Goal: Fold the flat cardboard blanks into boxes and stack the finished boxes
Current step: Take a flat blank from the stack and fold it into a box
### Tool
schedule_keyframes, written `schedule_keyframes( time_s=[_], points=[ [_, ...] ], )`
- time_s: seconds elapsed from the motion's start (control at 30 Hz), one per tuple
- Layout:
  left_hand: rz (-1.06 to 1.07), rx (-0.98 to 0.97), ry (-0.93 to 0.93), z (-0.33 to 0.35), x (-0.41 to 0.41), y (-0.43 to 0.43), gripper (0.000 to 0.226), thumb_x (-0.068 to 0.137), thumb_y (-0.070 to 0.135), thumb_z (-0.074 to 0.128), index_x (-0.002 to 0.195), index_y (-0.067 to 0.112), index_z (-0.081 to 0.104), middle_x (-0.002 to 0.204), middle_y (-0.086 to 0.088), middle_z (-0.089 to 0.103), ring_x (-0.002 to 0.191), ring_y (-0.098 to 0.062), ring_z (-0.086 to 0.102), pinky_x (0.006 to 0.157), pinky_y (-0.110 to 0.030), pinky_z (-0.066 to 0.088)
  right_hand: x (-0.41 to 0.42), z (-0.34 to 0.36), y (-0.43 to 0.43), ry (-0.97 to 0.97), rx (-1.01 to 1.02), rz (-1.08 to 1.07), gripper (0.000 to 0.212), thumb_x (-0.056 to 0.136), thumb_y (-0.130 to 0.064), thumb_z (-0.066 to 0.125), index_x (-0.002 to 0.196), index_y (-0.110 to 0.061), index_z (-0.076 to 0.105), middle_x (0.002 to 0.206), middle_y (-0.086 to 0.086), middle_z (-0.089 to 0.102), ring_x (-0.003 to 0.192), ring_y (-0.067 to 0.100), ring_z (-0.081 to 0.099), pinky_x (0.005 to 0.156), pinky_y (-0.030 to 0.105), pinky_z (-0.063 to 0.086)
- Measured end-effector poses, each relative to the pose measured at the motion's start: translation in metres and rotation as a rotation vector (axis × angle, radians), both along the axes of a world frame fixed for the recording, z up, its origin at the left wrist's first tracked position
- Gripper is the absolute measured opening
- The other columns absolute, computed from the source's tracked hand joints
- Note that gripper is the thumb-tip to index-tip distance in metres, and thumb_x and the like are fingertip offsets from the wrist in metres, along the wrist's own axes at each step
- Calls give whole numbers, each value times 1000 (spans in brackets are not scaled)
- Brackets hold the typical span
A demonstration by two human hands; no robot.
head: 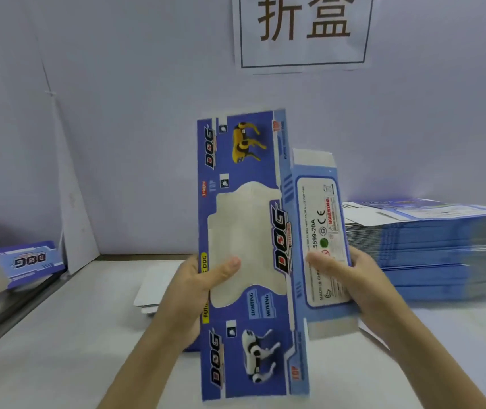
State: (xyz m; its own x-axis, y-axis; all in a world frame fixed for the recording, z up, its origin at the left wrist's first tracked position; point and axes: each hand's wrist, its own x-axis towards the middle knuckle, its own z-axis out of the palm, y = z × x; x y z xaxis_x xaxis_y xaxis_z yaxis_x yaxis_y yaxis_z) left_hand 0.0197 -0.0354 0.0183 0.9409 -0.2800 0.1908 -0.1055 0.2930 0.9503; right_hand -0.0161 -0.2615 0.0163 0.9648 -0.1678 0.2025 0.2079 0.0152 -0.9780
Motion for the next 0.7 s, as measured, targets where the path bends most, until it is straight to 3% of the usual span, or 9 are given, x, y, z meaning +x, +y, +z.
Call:
schedule_keyframes(
  time_s=[0.1, 0.17, 0.3, 0.43, 0.53, 0.7],
  points=[
    [26, 21, 11, -4, 3, 4, 16, 66, 27, 72, 81, 24, 77, 90, -12, 75, 75, -29, 74, 52, -30, 56, -1, -4, 8, -16, 72, 53, 34, 59, -28, 81, 91, -19, 78, 93, 11, 77, 79, 26, 75, 58, 29, 59],
    [39, 25, 30, -3, 5, 9, 19, 67, 25, 72, 85, 19, 74, 89, -13, 75, 72, -30, 73, 50, -30, 56, -2, -2, 16, -59, 93, 54, 22, 63, -25, 78, 85, -25, 79, 91, 10, 77, 78, 25, 75, 57, 27, 58],
    [86, 6, -11, 5, 5, 19, 54, 58, 41, 72, 105, 17, 65, 95, -10, 75, 81, -30, 73, 59, -36, 61, -8, 5, 27, -101, 100, 129, 24, 63, -38, 76, 86, -34, 78, 92, 5, 77, 79, 20, 75, 59, 25, 58],
    [135, -50, -86, 12, -1, 19, 32, 57, 42, 71, 87, 29, 71, 92, -7, 76, 77, -26, 74, 51, -31, 57, -10, 7, 32, -149, 163, 93, 23, 66, -33, 73, 88, -33, 79, 95, 5, 77, 82, 22, 75, 60, 28, 59],
    [146, -38, -137, 18, -7, 17, 22, 59, 43, 71, 80, 36, 73, 90, -3, 76, 75, -24, 74, 51, -29, 57, -14, 13, 28, -146, 170, 101, 23, 66, -31, 82, 89, -29, 79, 96, 7, 77, 83, 24, 75, 60, 29, 59],
    [208, -8, -212, 25, -13, 14, 25, 53, 50, 71, 77, 47, 71, 85, 3, 76, 71, -19, 74, 49, -26, 55, -18, 20, 26, -176, 171, 108, 23, 67, -32, 85, 89, -32, 79, 97, 7, 77, 84, 25, 75, 62, 30, 59]
  ],
)
